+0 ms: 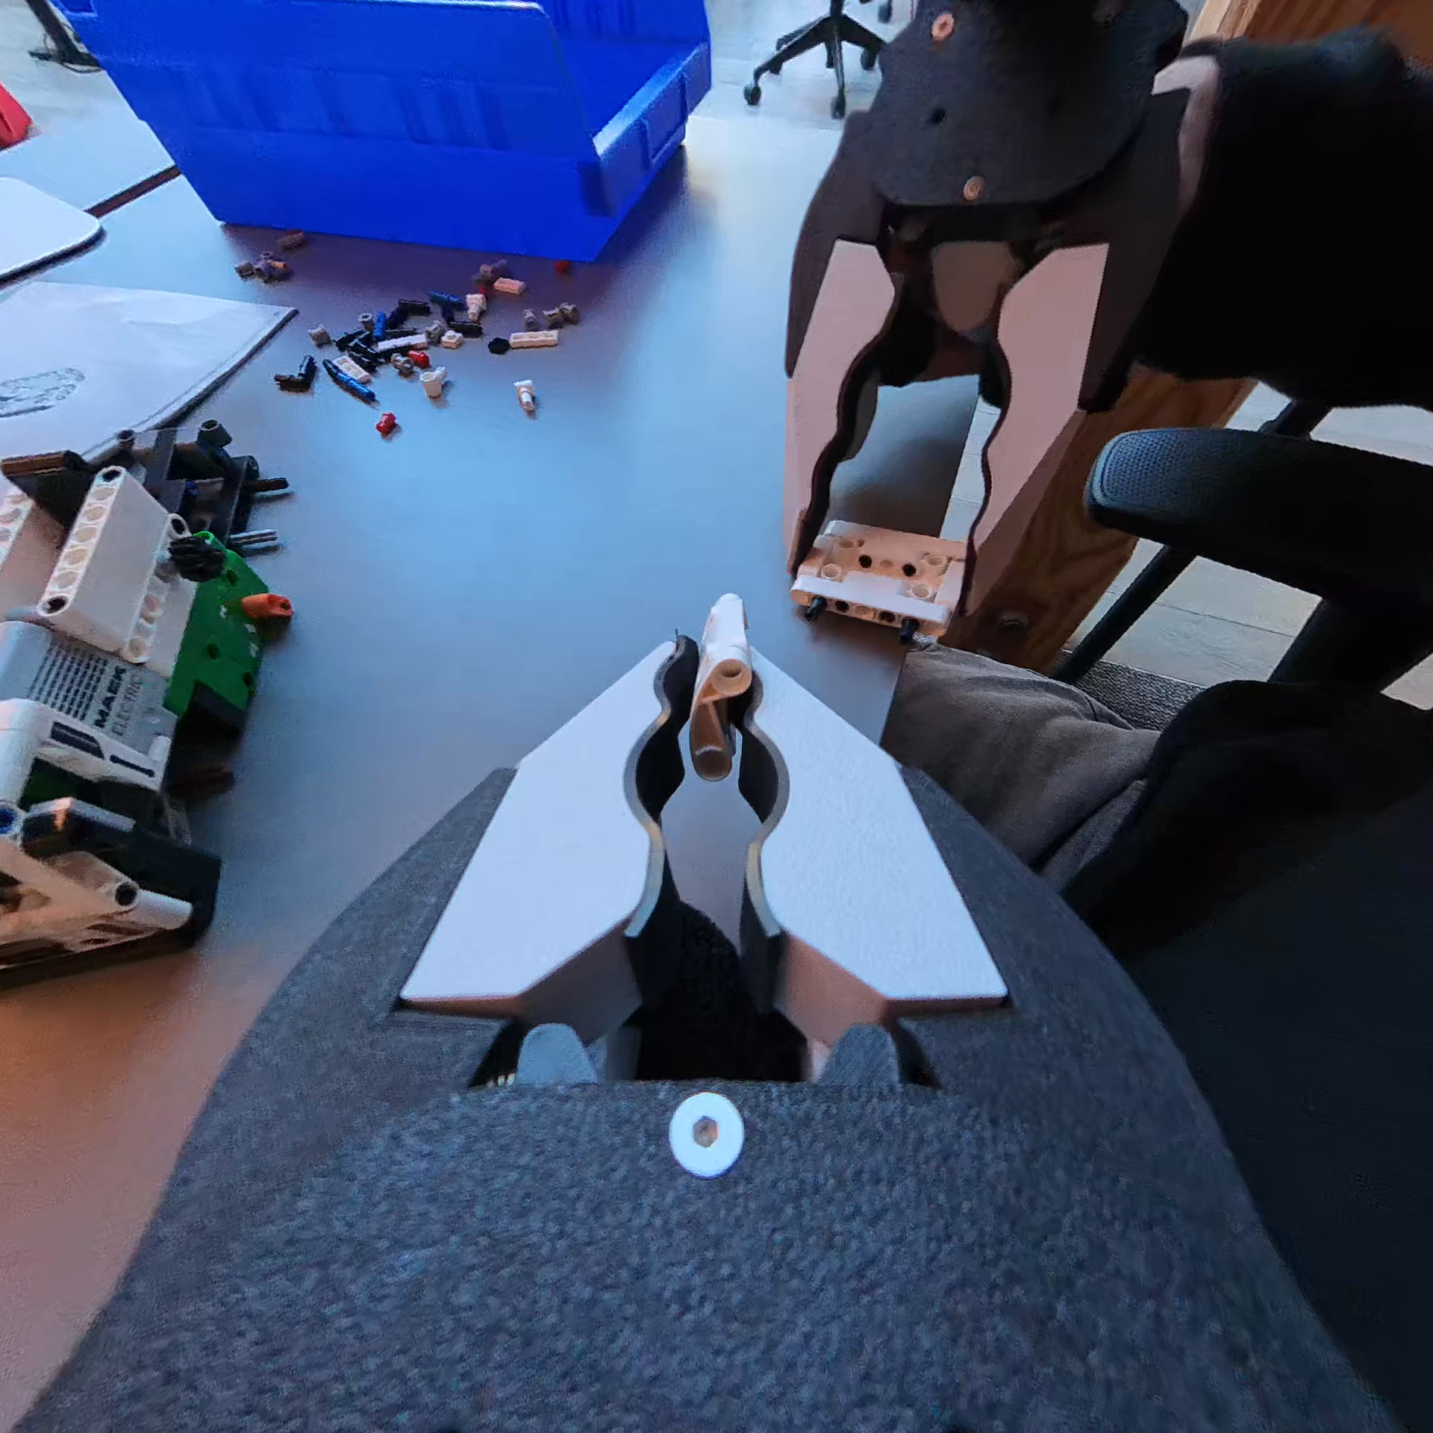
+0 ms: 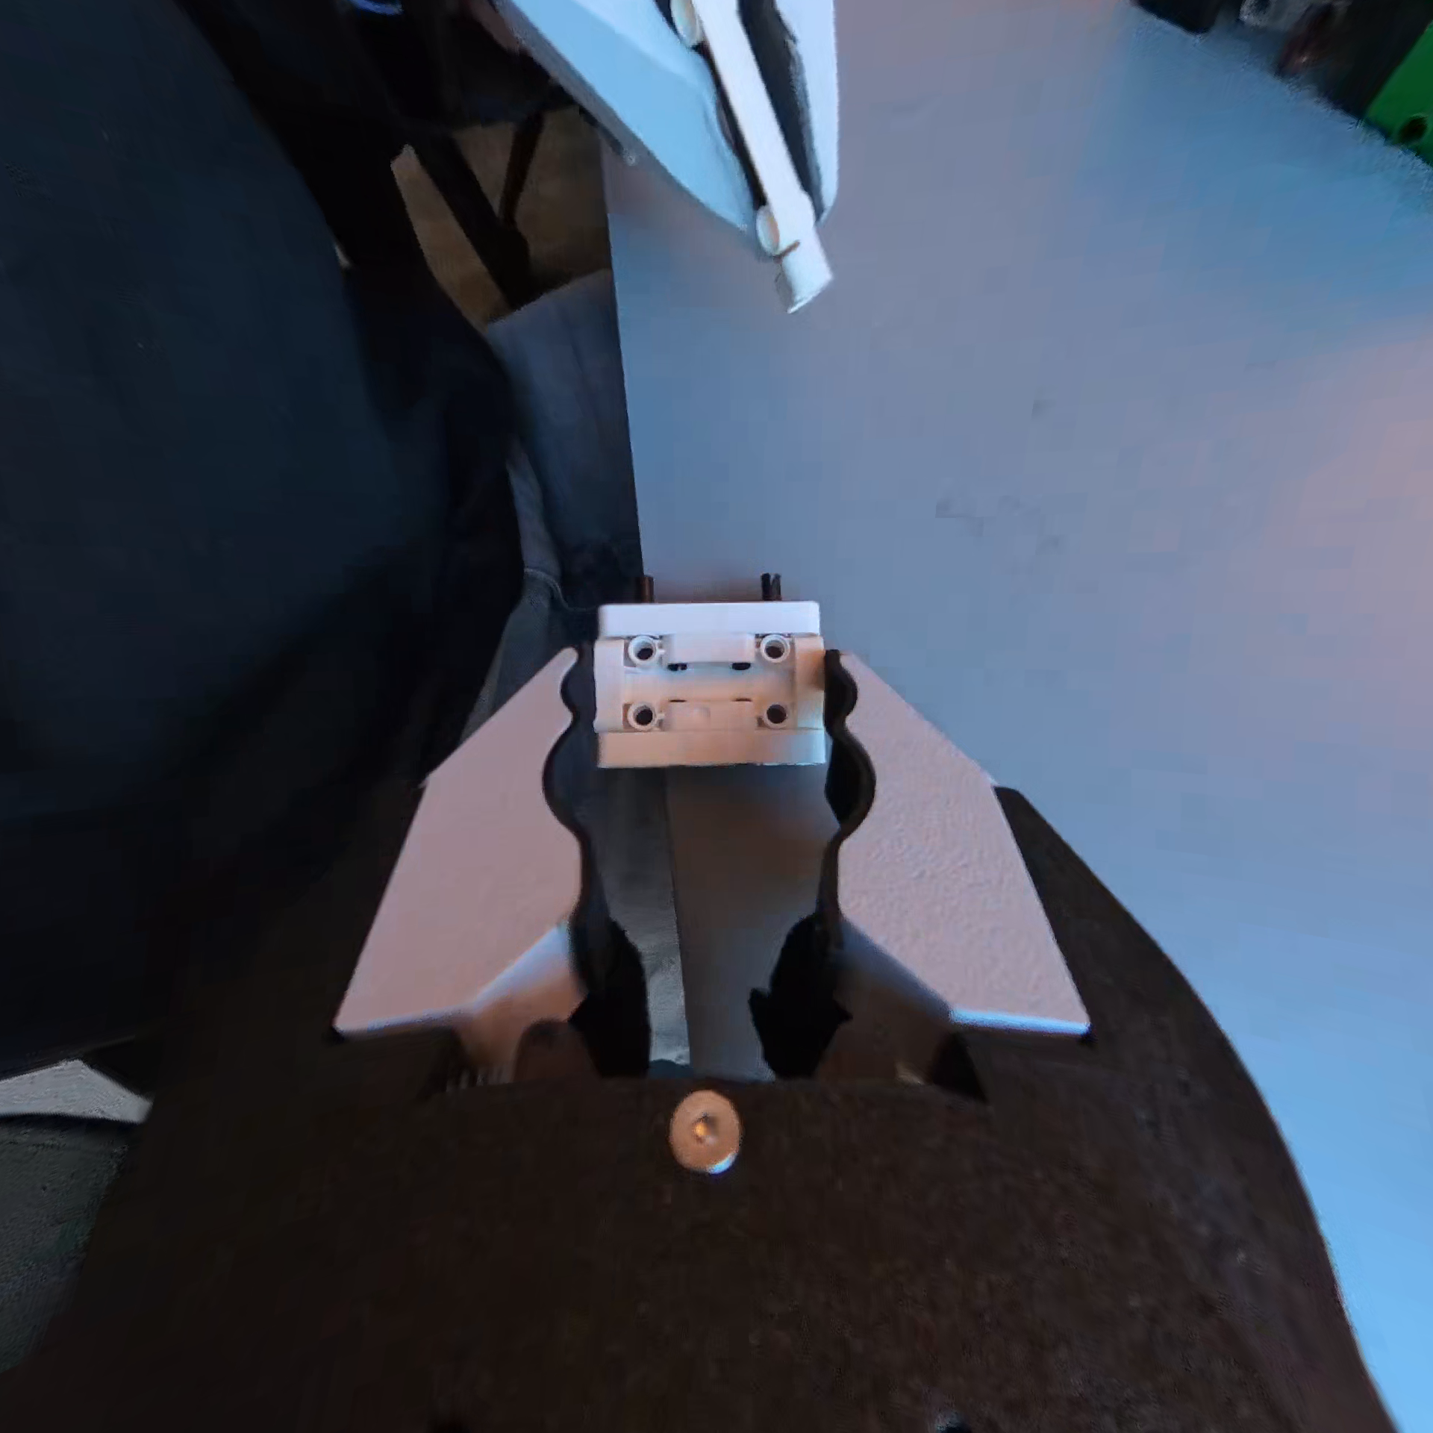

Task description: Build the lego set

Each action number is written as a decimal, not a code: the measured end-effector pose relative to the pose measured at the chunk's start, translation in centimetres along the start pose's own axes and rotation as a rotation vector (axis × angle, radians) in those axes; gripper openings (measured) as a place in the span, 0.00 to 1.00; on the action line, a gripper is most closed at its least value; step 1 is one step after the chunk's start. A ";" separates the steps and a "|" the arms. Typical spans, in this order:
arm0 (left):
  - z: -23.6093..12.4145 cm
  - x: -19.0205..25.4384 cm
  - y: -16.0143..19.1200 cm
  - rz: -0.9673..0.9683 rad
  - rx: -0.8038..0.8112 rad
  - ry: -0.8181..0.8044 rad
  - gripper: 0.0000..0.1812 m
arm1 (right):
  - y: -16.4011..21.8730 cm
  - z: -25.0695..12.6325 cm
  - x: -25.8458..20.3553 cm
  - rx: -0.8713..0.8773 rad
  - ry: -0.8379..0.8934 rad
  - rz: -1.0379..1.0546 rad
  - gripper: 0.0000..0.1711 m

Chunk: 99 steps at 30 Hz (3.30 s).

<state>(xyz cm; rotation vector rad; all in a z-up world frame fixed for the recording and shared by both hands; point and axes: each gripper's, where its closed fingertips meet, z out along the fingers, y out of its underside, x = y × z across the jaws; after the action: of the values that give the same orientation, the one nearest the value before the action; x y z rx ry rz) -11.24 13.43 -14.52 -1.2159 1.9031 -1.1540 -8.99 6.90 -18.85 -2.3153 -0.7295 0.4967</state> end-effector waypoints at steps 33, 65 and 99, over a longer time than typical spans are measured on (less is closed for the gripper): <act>0.2 0.8 -1.8 -0.080 0.063 0.200 0.04 | 1.8 0.3 -1.3 1.236 -0.065 1.797 0.30; 4.1 -1.6 -4.1 -0.451 -0.005 0.623 0.03 | -8.8 -7.2 4.7 0.618 0.489 -0.263 0.04; 4.4 -3.8 -5.0 -0.206 0.160 0.351 0.03 | -8.6 -6.0 5.0 0.379 0.839 -0.662 0.04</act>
<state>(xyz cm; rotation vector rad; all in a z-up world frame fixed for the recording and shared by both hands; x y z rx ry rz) -4.11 14.33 -11.87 -1.2028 1.9154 -1.6911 -5.25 12.61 -9.45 -1.5623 -0.8064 -0.5635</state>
